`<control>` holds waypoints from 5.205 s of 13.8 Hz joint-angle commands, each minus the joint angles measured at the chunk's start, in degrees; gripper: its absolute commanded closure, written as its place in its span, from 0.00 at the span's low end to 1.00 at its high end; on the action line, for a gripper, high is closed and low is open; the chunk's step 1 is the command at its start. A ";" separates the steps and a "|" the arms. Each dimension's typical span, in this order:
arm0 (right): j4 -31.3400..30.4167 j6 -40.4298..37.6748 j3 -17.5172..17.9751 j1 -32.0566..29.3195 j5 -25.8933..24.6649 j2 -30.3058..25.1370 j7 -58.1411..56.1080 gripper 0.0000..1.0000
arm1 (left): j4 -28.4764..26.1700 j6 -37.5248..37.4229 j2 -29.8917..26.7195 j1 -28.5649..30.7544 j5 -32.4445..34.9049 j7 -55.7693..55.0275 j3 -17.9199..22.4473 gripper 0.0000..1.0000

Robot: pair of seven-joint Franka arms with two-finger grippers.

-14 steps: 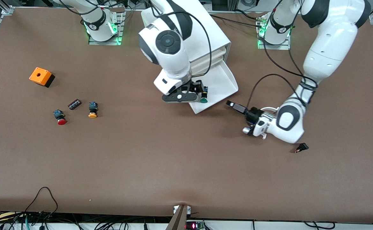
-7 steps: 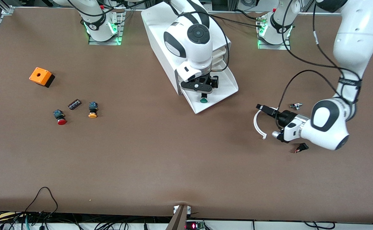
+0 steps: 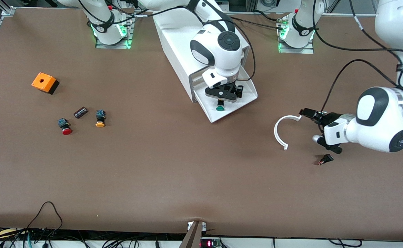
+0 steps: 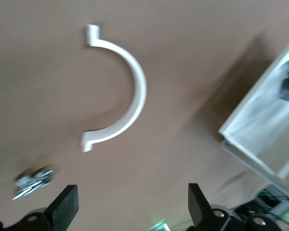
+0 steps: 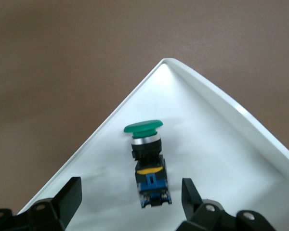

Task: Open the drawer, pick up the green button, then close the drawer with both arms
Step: 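Lift the green button with the right gripper while the left gripper withdraws, then carry the green button beside the red and yellow buttons, release it, then push the open drawer shut with the left gripper while the right gripper retracts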

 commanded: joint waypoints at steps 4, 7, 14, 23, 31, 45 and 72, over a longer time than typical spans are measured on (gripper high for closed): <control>1.76 0.66 -0.38 1.39 -4.39 3.63 0.76 0.19 | 3.56 -1.31 -7.69 1.12 10.94 -0.63 0.45 0.00; 1.67 0.31 -0.29 1.31 -4.57 3.63 0.23 0.59 | 6.90 -2.36 -9.45 2.44 10.94 -4.83 1.51 0.00; 2.11 -2.67 -0.73 -0.70 -3.69 0.47 -4.50 1.00 | 3.67 -10.18 -19.46 -7.55 10.94 -18.38 12.47 0.00; 3.17 -24.71 -1.25 -22.30 8.70 -14.30 -50.15 1.00 | -9.43 -4.12 -33.98 -8.46 9.88 -21.12 13.64 0.00; -7.96 -17.49 -1.96 -47.00 6.86 -13.34 -92.96 1.00 | -12.25 -1.49 -36.79 -7.58 7.16 -21.12 13.82 0.00; -38.14 18.85 -2.05 -55.82 9.49 -13.51 -108.67 0.74 | -23.94 23.11 -24.33 -17.23 4.79 -48.25 7.49 0.00; -25.93 -24.30 2.00 -53.27 1.85 -50.42 -97.59 0.00 | -24.64 48.00 -0.85 -38.08 1.19 -86.33 -2.08 0.00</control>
